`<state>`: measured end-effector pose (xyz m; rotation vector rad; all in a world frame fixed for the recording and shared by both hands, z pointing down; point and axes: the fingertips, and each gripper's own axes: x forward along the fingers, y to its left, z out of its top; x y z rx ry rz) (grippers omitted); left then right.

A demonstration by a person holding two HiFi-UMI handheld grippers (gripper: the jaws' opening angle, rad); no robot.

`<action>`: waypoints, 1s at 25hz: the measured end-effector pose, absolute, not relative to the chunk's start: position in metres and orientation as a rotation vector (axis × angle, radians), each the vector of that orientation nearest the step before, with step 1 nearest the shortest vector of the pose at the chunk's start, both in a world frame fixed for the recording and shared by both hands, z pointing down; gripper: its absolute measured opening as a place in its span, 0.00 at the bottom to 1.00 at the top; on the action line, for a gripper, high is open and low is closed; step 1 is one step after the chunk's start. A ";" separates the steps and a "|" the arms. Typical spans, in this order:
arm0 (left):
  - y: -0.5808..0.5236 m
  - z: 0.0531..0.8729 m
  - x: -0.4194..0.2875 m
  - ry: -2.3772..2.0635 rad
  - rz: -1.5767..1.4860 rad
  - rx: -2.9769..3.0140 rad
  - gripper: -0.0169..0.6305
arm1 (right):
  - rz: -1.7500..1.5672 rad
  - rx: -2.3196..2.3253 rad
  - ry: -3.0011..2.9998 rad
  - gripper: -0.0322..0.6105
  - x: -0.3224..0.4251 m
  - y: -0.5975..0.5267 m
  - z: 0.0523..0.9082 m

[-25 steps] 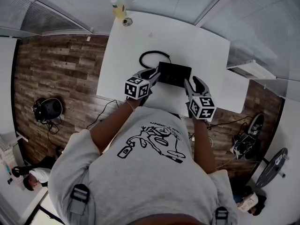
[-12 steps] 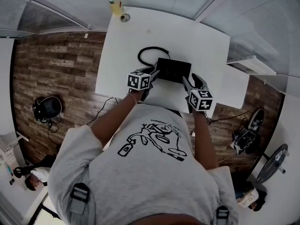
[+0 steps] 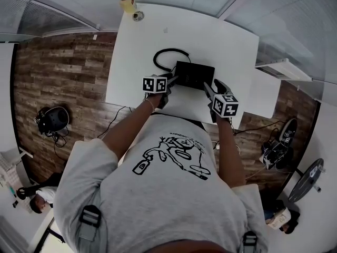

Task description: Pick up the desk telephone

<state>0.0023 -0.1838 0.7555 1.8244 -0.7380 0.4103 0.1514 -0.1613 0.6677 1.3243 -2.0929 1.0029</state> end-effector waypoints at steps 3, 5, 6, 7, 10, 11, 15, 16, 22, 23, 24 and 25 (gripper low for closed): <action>-0.184 0.758 0.003 -0.712 0.343 1.777 0.28 | 1.008 1.303 -2.084 0.36 0.151 -0.160 0.675; -0.185 0.756 0.007 -0.684 0.323 1.789 0.28 | 1.029 1.299 -2.080 0.36 0.153 -0.160 0.679; -0.185 0.755 0.010 -0.666 0.316 1.796 0.29 | 1.044 1.299 -2.077 0.36 0.153 -0.160 0.681; -0.186 0.754 0.013 -0.651 0.309 1.798 0.29 | 1.058 1.297 -2.075 0.36 0.154 -0.160 0.684; -0.186 0.754 0.017 -0.633 0.300 1.788 0.29 | 1.086 1.291 -2.073 0.36 0.154 -0.158 0.689; -0.187 0.754 0.017 -0.633 0.300 1.787 0.30 | 1.093 1.289 -2.073 0.36 0.154 -0.158 0.691; -0.186 0.754 0.016 -0.630 0.297 1.786 0.30 | 1.123 1.276 -2.067 0.36 0.153 -0.155 0.698; -0.186 0.754 0.016 -0.630 0.298 1.783 0.30 | 1.130 1.272 -2.067 0.36 0.152 -0.154 0.700; -0.186 0.753 0.018 -0.629 0.313 1.785 0.30 | 1.166 1.274 -2.077 0.36 0.152 -0.154 0.701; -0.186 0.753 0.018 -0.628 0.322 1.797 0.30 | 1.167 1.272 -2.076 0.36 0.152 -0.154 0.702; -0.186 0.753 0.018 -0.627 0.335 1.811 0.29 | 1.165 1.270 -2.074 0.36 0.152 -0.154 0.702; -0.186 0.753 0.019 -0.627 0.349 1.823 0.29 | 1.162 1.268 -2.071 0.36 0.152 -0.154 0.702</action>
